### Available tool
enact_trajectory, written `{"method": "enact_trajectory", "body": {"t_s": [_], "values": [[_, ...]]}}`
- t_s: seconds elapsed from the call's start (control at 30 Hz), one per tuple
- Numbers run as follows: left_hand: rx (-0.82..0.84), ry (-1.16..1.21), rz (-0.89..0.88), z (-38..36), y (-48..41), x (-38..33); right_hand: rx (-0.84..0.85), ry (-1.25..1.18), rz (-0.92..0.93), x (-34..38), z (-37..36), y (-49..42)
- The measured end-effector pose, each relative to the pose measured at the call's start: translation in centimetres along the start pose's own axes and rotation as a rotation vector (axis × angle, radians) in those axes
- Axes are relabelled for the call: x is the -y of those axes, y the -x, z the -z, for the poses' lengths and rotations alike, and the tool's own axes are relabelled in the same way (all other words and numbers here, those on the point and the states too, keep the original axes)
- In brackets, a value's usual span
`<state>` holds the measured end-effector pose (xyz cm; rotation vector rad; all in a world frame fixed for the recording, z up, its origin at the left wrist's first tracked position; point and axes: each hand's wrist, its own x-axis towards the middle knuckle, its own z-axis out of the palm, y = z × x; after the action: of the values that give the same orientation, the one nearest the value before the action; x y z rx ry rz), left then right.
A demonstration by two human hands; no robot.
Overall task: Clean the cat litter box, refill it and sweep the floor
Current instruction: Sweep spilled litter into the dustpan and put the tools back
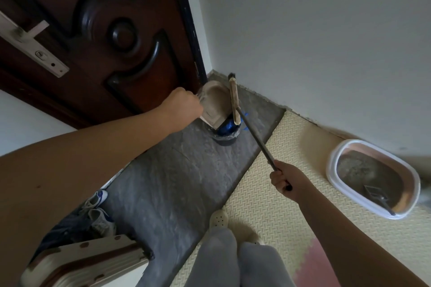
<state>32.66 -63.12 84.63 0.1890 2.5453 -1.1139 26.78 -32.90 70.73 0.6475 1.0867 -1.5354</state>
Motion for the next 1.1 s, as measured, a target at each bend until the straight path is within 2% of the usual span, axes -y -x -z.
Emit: {"method": "enact_trajectory", "body": {"t_s": [0.13, 0.23, 0.37, 0.5, 0.57, 0.67, 0.7, 0.73, 0.83, 1.0, 1.03, 1.1], "values": [[-0.019, 0.020, -0.034, 1.5, -0.4, -0.9, -0.011, 0.047, 0.018, -0.3, 0.6, -0.3], [0.058, -0.040, -0.067, 5.1, -1.0, -1.7, -0.002, 0.064, 0.023, -1.2, 0.8, -0.8], [0.042, -0.011, -0.101, 6.5, -2.1, -3.5, 0.019, 0.060, 0.043, -2.3, 1.3, -1.2], [0.136, -0.005, -0.122, 4.3, -2.3, -6.0, 0.016, 0.091, 0.072, -2.7, 1.6, -1.5], [0.151, 0.008, -0.062, 3.6, -2.2, -6.5, 0.004, 0.124, 0.082, -2.8, 1.6, -1.5], [0.049, 0.230, 0.038, 2.3, -3.1, -7.1, -0.023, 0.171, 0.108, -3.4, 2.4, -1.3], [0.036, 0.231, 0.091, 2.9, -2.9, -7.4, -0.032, 0.180, 0.115, -3.7, 2.7, -1.2], [0.098, 0.226, 0.143, 3.8, -2.9, -7.5, -0.038, 0.184, 0.119, -3.9, 2.9, -1.1], [0.117, 0.311, 0.206, 4.1, -3.5, -8.6, -0.045, 0.176, 0.109, -4.2, 3.1, -1.1], [0.227, 0.656, 0.294, 4.3, -3.1, -8.9, -0.049, 0.205, 0.108, -4.2, 2.8, -1.3], [0.279, 0.810, 0.317, 4.0, -3.0, -8.6, -0.049, 0.208, 0.104, -4.2, 2.8, -1.3], [0.469, 1.266, 0.411, 3.2, -2.9, -7.8, -0.049, 0.213, 0.099, -4.2, 2.8, -1.3]]}}
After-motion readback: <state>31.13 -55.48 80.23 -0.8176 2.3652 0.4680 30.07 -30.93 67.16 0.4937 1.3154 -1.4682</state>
